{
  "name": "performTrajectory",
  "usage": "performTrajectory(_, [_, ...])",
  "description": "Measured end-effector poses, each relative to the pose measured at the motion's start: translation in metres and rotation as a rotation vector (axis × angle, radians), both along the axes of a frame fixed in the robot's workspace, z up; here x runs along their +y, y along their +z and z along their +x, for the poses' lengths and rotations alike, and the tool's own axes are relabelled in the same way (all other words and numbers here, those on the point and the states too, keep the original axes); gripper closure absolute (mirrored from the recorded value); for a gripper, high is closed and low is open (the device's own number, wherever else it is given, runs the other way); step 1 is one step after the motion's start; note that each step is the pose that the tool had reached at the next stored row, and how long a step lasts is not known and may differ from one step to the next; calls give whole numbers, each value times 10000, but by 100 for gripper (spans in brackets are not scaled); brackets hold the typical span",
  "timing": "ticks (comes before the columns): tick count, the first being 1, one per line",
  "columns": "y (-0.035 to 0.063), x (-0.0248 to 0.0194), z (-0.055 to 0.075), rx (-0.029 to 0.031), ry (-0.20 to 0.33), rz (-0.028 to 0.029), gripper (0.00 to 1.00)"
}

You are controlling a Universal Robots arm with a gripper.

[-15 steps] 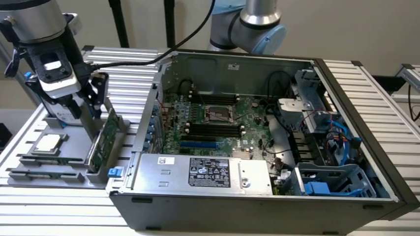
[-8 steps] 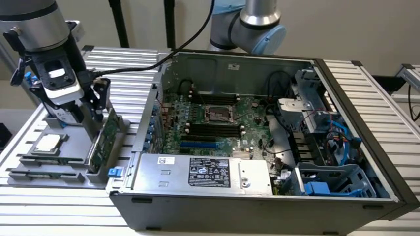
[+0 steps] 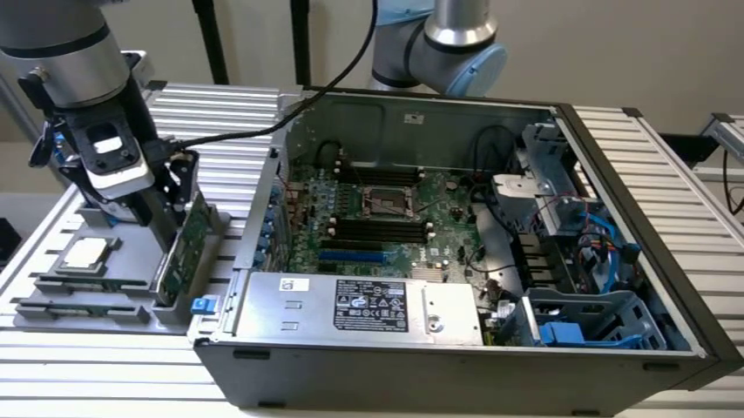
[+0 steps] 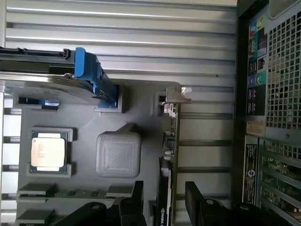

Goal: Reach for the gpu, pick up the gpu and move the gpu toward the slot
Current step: 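Pick up the gpu and move the gpu toward the slot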

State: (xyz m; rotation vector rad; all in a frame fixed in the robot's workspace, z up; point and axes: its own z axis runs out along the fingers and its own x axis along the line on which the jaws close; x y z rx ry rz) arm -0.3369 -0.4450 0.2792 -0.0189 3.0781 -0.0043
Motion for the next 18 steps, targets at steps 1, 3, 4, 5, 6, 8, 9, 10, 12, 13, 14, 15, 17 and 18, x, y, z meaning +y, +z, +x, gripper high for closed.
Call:
performTrajectory(1, [-18, -4, 0, 0, -1, 0, 52])
performTrajectory(3, [-54, -12, 5, 0, -1, -2, 52])
performTrajectory(4, [-73, -14, 9, -1, -1, -8, 52])
performTrajectory(5, [-90, -15, 14, 0, -3, -15, 52])
performTrajectory(6, [-108, -16, 18, 0, -3, -21, 52])
performTrajectory(8, [-143, -21, 23, 0, -6, -35, 52])
performTrajectory(9, [-156, -24, 25, 0, -8, -48, 52])
performTrajectory(10, [-169, -28, 26, 0, -11, -60, 52])
performTrajectory(12, [-198, -35, 29, 0, -14, -79, 52])
performTrajectory(13, [-216, -37, 30, -1, -17, -85, 52])
performTrajectory(14, [-231, -40, 30, 0, -19, -92, 52])
performTrajectory(15, [-250, -41, 30, 0, -23, -98, 52])
performTrajectory(17, [-282, -42, 32, 1, -37, -107, 52])
performTrajectory(18, [-295, -43, 32, 0, -50, -111, 52])
